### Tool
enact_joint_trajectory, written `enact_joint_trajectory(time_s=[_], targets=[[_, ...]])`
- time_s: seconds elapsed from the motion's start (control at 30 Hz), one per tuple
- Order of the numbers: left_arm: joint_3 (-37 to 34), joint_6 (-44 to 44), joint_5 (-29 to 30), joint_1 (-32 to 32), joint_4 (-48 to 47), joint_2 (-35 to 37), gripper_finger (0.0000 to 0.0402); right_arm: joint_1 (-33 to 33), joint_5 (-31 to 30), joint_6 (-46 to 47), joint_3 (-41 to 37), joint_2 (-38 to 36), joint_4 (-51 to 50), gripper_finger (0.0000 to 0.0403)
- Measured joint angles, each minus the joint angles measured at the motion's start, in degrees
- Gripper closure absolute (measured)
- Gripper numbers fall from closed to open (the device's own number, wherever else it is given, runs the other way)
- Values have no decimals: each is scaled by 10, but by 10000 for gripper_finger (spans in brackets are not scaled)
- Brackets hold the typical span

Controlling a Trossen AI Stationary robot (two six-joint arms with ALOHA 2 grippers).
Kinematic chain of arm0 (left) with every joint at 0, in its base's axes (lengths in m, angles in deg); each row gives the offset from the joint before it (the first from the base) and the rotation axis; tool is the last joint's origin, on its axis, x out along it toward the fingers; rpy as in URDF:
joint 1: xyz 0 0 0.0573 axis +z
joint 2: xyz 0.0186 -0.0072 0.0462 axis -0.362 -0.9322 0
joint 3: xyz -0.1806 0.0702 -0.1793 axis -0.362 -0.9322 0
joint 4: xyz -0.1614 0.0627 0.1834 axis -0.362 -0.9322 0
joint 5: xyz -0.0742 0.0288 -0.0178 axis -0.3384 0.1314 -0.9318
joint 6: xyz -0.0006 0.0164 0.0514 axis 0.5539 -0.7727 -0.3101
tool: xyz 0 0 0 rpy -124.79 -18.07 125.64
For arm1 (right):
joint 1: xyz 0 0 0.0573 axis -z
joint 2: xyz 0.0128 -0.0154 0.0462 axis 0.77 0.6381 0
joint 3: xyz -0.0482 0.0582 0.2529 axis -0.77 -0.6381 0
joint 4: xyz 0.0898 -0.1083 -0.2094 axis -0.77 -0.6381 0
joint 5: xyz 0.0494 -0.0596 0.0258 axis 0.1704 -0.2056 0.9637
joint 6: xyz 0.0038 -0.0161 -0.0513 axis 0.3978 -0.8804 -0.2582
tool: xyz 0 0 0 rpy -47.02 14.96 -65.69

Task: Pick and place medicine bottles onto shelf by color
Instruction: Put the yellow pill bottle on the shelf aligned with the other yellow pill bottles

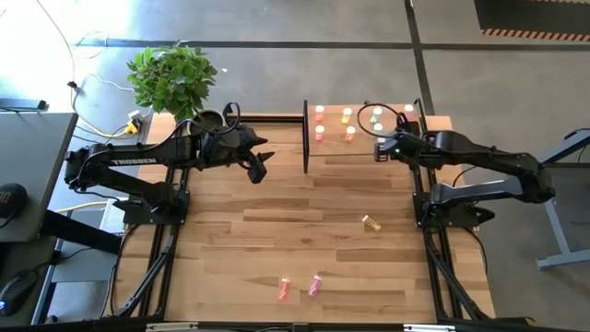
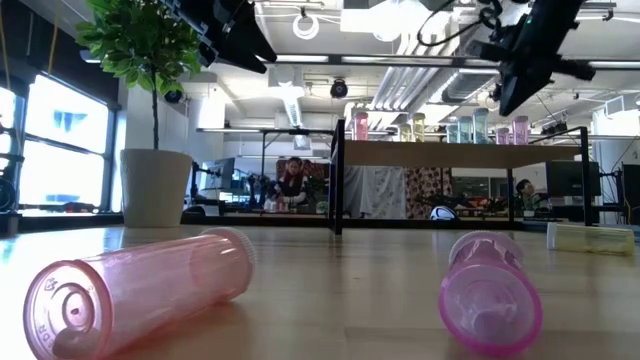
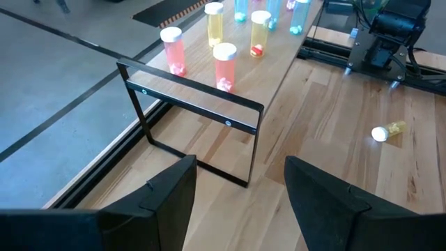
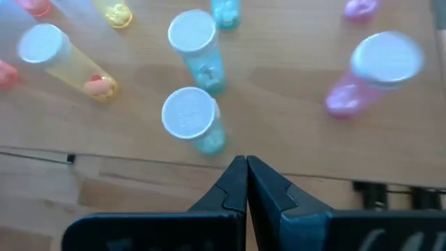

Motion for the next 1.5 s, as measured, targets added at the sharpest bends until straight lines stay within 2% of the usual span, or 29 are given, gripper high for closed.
enact_joint_trajectory(time_s=[0.13,0.33,0.53,0.73,0.97,1.13,1.33,1.5], targets=[[0,0,0,0,0,0,193,-16,19,-13,53,-1,-52,403],[0,0,-15,0,0,0,193,-68,117,-30,73,0,-75,403],[0,0,-52,0,0,0,193,-155,186,-28,22,0,-70,403],[0,0,-84,0,0,0,193,-240,251,2,-50,0,-14,403],[0,0,-99,0,-1,0,193,-309,281,50,-102,0,43,399],[0,17,-111,0,-3,0,193,-333,310,83,-143,1,81,353],[0,31,-111,0,-3,0,193,-351,292,104,-202,1,149,273],[0,72,-111,0,-3,0,193,-352,296,125,-227,1,178,244]])
